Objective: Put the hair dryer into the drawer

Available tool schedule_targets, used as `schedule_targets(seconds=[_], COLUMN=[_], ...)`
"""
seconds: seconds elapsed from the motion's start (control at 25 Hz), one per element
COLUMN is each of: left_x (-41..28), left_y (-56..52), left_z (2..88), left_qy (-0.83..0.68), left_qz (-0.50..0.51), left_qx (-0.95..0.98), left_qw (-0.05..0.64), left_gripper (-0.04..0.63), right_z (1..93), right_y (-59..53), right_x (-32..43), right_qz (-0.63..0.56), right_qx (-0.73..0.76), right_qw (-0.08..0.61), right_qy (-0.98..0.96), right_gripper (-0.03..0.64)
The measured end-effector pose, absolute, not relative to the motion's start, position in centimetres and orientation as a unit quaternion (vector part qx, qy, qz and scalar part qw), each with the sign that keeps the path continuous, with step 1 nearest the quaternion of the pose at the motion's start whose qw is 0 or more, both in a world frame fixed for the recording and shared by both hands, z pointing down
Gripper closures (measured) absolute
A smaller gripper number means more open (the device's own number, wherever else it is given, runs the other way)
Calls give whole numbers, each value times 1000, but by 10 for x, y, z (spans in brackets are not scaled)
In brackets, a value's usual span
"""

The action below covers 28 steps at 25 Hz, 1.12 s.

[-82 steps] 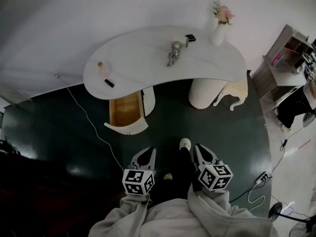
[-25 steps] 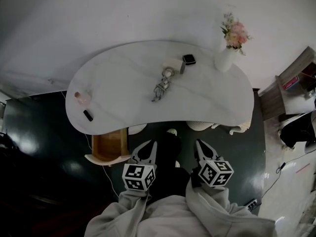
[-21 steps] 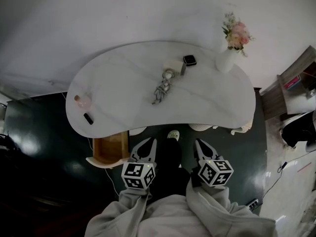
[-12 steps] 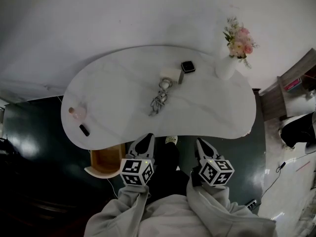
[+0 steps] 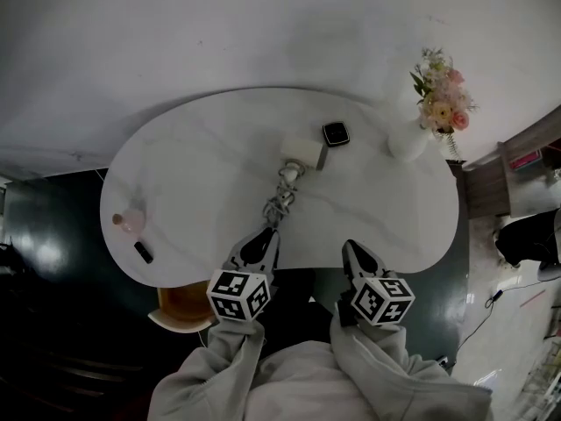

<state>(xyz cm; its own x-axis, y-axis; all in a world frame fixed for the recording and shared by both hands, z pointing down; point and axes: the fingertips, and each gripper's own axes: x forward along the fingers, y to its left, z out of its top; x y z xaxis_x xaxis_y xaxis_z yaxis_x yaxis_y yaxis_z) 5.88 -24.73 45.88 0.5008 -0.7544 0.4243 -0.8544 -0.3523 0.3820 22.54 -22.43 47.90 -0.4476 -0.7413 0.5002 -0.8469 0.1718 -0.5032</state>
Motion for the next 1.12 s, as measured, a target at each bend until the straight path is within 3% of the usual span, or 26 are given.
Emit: schedule_targets(seconds=[0.08,0.16,0.36,0.64,1.12], left_x=[58,60,59,74,90], left_y=[-264,-279,-315,-354,-382], left_z=[457,459,475,492,539], left_qy=[-493,-482,-483,-463,-466], left_qz=[89,98,130,192,281], left_qx=[816,817,803,799,768], left_qw=[287,300,324,332,338], left_gripper=[556,417,302,265,262], right_z=[478,478,481,493,516], right_y=[-238,-251,-282,-308,-331], right_x=[227,229,232,232,227], right_qz=[378,379,382,393,415], right_qx=[522,525,531,533,530], right_qw=[72,73,78,87,113], right_qy=[-761,-758,-753,-744,-731], right_gripper=[568,568,568,569,568])
